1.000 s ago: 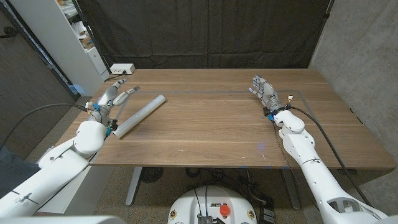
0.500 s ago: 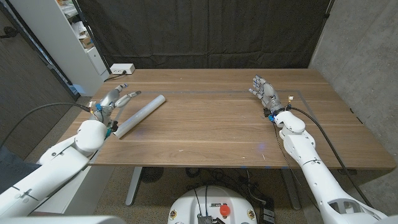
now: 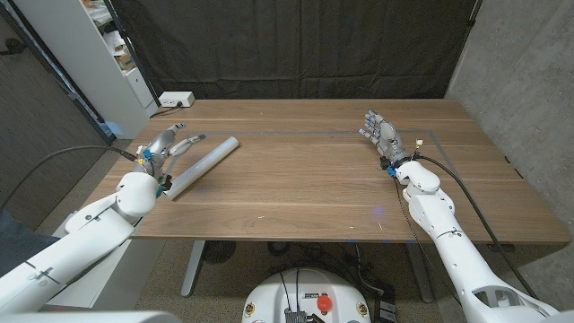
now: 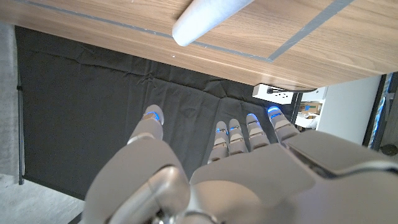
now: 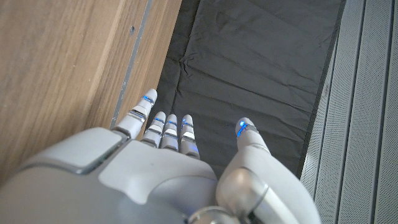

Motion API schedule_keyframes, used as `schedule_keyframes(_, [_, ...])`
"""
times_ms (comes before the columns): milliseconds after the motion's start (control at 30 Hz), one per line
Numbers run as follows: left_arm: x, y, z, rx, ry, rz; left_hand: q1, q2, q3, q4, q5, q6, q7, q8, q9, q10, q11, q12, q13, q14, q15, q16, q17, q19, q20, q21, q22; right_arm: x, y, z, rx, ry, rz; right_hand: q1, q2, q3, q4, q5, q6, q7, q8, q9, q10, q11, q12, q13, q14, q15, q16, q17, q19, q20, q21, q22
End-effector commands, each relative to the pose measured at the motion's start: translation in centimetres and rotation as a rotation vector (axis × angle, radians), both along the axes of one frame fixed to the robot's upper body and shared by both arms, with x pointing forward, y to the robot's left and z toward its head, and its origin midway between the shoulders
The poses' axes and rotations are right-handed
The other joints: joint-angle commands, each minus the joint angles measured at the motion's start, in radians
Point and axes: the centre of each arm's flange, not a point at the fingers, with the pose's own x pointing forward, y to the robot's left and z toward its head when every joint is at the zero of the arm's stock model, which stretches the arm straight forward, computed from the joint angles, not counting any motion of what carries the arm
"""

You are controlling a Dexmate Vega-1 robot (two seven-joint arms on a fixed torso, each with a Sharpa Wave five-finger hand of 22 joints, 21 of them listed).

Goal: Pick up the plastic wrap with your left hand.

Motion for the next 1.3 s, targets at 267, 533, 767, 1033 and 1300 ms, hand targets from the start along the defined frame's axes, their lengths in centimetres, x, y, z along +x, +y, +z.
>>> schedule_keyframes(267, [1.1,-0.2,-0.5,0.049,0.042,0.06,0.016,-0.016,-0.005,-0.002,0.01,-0.005,0.004,0.001,0.003,0.003,0.01,0.008,0.004,0.003,0.016,0.002,0.004,0.01,0.007,0.0,0.002,0.4,0.1,0.0,0.003,0.005,0.004,0.002,0.01,0.0,-0.007,0.007,0.007,-0.003,0.001,0.004,0.004,0.0,0.001,0.005,0.008,0.0,0.003,0.005,0.011,0.001,-0.004,0.002])
schedule_keyframes(533, [1.8,-0.7,-0.9,0.069,0.066,0.069,0.021,-0.022,-0.007,-0.001,0.011,-0.005,0.003,0.002,0.003,-0.002,0.01,0.006,0.005,0.001,0.017,0.001,0.004,0.011,0.007,0.0,0.003,0.6,0.0,0.1,0.005,0.005,0.001,0.002,0.01,0.0,-0.007,0.007,0.007,-0.003,0.001,0.004,0.004,0.001,0.001,0.005,0.009,0.0,0.003,0.005,0.011,0.001,-0.005,0.002])
schedule_keyframes(767, [2.0,-1.1,-0.7,0.116,0.071,0.097,0.024,-0.026,-0.008,0.0,0.012,-0.005,0.003,0.002,0.003,-0.006,0.009,0.005,0.005,0.001,0.017,0.0,0.004,0.012,0.007,-0.001,0.003,0.6,-0.2,0.2,0.01,0.004,-0.003,0.001,0.01,-0.001,-0.007,0.007,0.006,-0.003,0.001,0.004,0.004,0.001,0.001,0.005,0.009,-0.001,0.003,0.005,0.011,0.001,-0.005,0.002])
schedule_keyframes(1033, [2.3,-0.9,-1.4,0.093,0.085,0.092,0.029,-0.03,-0.01,0.001,0.014,0.0,0.004,0.003,0.003,-0.007,0.01,0.005,0.006,0.0,0.018,0.0,0.004,0.012,0.008,-0.002,0.003,0.6,-0.4,0.2,0.007,0.007,-0.004,0.001,0.01,-0.001,-0.007,0.007,0.007,-0.004,0.001,0.004,0.004,0.0,0.001,0.005,0.009,0.0,0.002,0.005,0.012,0.002,-0.006,0.002])
schedule_keyframes(1300, [2.4,-1.2,-1.9,0.086,0.094,0.103,0.034,-0.032,-0.011,0.003,0.015,0.0,0.003,0.004,0.003,-0.006,0.008,0.006,0.007,-0.001,0.019,0.0,0.004,0.011,0.008,-0.003,0.003,0.7,-0.4,0.4,0.008,0.005,-0.002,0.001,0.01,-0.001,-0.008,0.007,0.007,-0.005,0.001,0.004,0.005,0.0,0.001,0.005,0.01,-0.002,0.002,0.005,0.012,0.003,-0.007,0.002])
